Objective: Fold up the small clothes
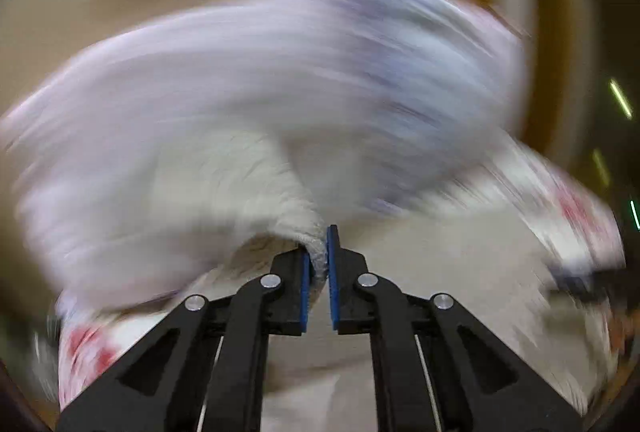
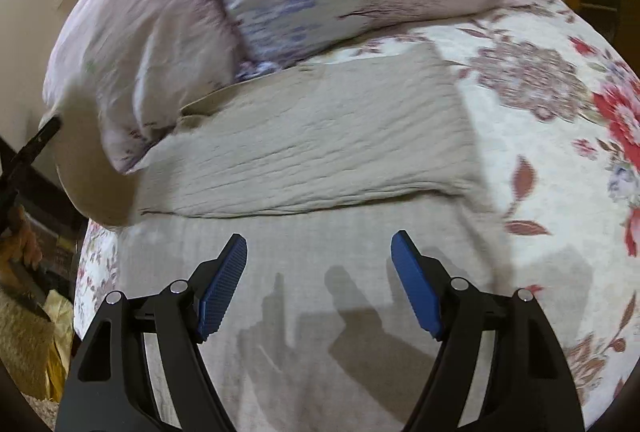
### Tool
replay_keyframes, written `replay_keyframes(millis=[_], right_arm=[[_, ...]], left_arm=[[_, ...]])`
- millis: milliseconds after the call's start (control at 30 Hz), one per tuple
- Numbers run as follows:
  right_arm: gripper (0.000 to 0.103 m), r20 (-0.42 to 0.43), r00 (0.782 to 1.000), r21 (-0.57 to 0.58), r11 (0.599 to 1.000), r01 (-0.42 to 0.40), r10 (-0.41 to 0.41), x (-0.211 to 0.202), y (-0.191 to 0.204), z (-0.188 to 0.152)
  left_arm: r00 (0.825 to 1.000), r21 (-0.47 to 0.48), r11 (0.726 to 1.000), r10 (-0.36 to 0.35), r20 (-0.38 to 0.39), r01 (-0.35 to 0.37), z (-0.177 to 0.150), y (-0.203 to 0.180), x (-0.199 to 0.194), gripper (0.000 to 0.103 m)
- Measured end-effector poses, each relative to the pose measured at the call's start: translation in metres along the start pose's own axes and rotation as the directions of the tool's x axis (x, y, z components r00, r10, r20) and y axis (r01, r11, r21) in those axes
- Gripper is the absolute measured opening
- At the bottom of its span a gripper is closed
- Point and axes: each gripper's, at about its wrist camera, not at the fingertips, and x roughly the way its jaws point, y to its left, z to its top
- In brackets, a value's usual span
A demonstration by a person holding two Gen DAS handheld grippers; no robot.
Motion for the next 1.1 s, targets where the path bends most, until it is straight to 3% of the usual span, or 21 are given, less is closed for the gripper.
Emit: replay_keyframes(millis=[33, 100, 167, 200, 233, 267, 333, 467, 533, 567, 667, 700, 733, 800, 867, 933, 1000, 1067, 1100], right_arm=[[0.076, -0.006, 1.000, 0.016, 1.000, 0.010, -0.010, -0.001, -0.009, 0.000], [0.076, -0.014, 1.000, 0.050, 0.999, 0.021, -0.020, -0.007, -0.028, -0.004], [0.079, -0.006, 0.999, 0.066, 0.997, 0.035, -0.035, -0.017, -0.043, -0.011], [0.080, -0.003, 0.999, 0.074, 0.996, 0.047, -0.047, -0.023, -0.052, -0.015], [0.080, -0.007, 0.998, 0.088, 0.994, 0.062, -0.062, -0.029, -0.064, -0.022], [0.080, -0.018, 0.998, 0.106, 0.992, 0.069, -0.068, -0.033, -0.075, -0.030], [0.079, -0.051, 0.997, 0.160, 0.985, 0.064, -0.056, -0.042, -0.096, -0.044], [0.068, -0.146, 0.989, 0.233, 0.973, 0.009, 0.026, -0.046, -0.117, -0.078], [0.067, -0.162, 0.984, 0.219, 0.975, -0.042, 0.079, -0.051, -0.112, -0.095], [0.065, -0.179, 0.977, 0.215, 0.974, -0.074, 0.113, -0.051, -0.108, -0.102], [0.050, -0.251, 0.932, 0.247, 0.949, -0.198, 0.260, -0.048, -0.098, -0.125], [0.033, -0.281, 0.909, 0.266, 0.935, -0.235, 0.308, -0.045, -0.096, -0.132], [0.018, -0.324, 0.878, 0.286, 0.921, -0.264, 0.353, -0.039, -0.094, -0.142], [0.009, -0.349, 0.847, 0.295, 0.905, -0.307, 0.401, -0.034, -0.087, -0.153], [0.009, -0.318, 0.848, 0.280, 0.897, -0.343, 0.424, -0.034, -0.081, -0.149], [0.009, -0.261, 0.849, 0.264, 0.880, -0.394, 0.459, -0.034, -0.073, -0.130], [0.008, -0.178, 0.852, 0.231, 0.862, -0.451, 0.493, -0.036, -0.065, -0.098], [0.008, -0.092, 0.850, 0.204, 0.846, -0.493, 0.518, -0.037, -0.060, -0.063], [0.008, -0.046, 0.848, 0.189, 0.838, -0.512, 0.528, -0.037, -0.057, -0.043]], left_arm=[[0.995, 0.091, 0.994, -0.049, -0.086, 0.057, -0.002, -0.043, 0.020, 0.011], [0.979, 0.125, 0.986, -0.083, -0.184, 0.107, -0.015, -0.074, 0.039, 0.011], [0.970, -0.002, 0.996, -0.089, -0.228, 0.091, -0.037, -0.060, 0.038, 0.015], [0.965, -0.112, 0.992, -0.078, -0.251, 0.051, -0.054, -0.038, 0.031, 0.022], [0.962, -0.174, 0.985, -0.064, -0.267, 0.017, -0.065, -0.021, 0.027, 0.038], [0.958, -0.239, 0.971, -0.050, -0.283, -0.020, -0.082, -0.008, 0.016, 0.050], [0.940, -0.366, 0.926, -0.039, -0.338, -0.093, -0.122, 0.019, -0.007, 0.057], [0.895, -0.545, 0.821, -0.104, -0.435, -0.170, -0.197, 0.039, -0.038, 0.058], [0.888, -0.629, 0.762, -0.171, -0.426, -0.155, -0.223, 0.032, -0.053, 0.055], [0.901, -0.651, 0.745, -0.176, -0.397, -0.142, -0.230, 0.028, -0.063, 0.055], [0.894, -0.728, 0.682, -0.280, -0.349, -0.071, -0.245, 0.010, -0.077, 0.041], [0.893, -0.744, 0.666, -0.304, -0.333, -0.051, -0.249, 0.005, -0.081, 0.039], [0.883, -0.762, 0.647, -0.339, -0.323, -0.030, -0.256, -0.004, -0.086, 0.036], [0.872, -0.775, 0.632, -0.373, -0.316, -0.010, -0.262, -0.016, -0.094, 0.030], [0.854, -0.803, 0.596, -0.425, -0.301, 0.013, -0.265, -0.026, -0.091, 0.012], [0.850, -0.811, 0.584, -0.446, -0.281, 0.038, -0.261, -0.029, -0.084, 0.007], [0.858, -0.803, 0.591, -0.452, -0.246, 0.081, -0.242, -0.018, -0.075, 0.007], [0.888, -0.784, 0.609, -0.419, -0.187, 0.123, -0.208, 0.004, -0.062, 0.006], [0.917, -0.773, 0.619, -0.377, -0.133, 0.142, -0.183, 0.024, -0.054, 0.006]])
